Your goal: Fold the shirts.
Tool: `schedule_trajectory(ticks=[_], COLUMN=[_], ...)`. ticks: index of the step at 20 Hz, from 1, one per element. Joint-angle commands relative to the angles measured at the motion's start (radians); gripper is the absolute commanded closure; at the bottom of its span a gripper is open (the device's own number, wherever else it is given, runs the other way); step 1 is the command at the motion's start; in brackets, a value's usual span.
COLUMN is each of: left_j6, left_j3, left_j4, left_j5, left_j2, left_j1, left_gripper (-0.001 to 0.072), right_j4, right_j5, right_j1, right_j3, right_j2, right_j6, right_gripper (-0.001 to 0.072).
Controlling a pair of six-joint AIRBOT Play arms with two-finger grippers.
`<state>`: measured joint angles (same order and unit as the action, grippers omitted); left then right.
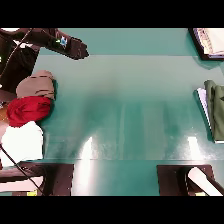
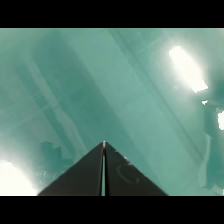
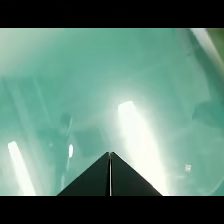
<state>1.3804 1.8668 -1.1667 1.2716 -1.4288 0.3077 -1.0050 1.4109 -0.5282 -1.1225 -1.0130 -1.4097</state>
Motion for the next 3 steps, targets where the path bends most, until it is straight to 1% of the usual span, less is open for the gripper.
schedule_trajectory(ticks=[1, 3], left_j6=[0.0, 0.0], left_j3=[0.0, 0.0], left_j4=[0.0, 0.0], left_j5=[-0.001, -0.001], left_j2=[0.0, 0.0], left_j1=[0.0, 0.0], left_gripper=[0.0681, 0.0681], right_j4=[-0.026, -0.025], right_j5=[-0.004, 0.007], right_j1=[0.118, 0.122], right_j3=[0.0, 0.0], right_j2=[0.001, 0.001], right_j6=[0.005, 0.005], right_gripper=[0.0691, 0.0691])
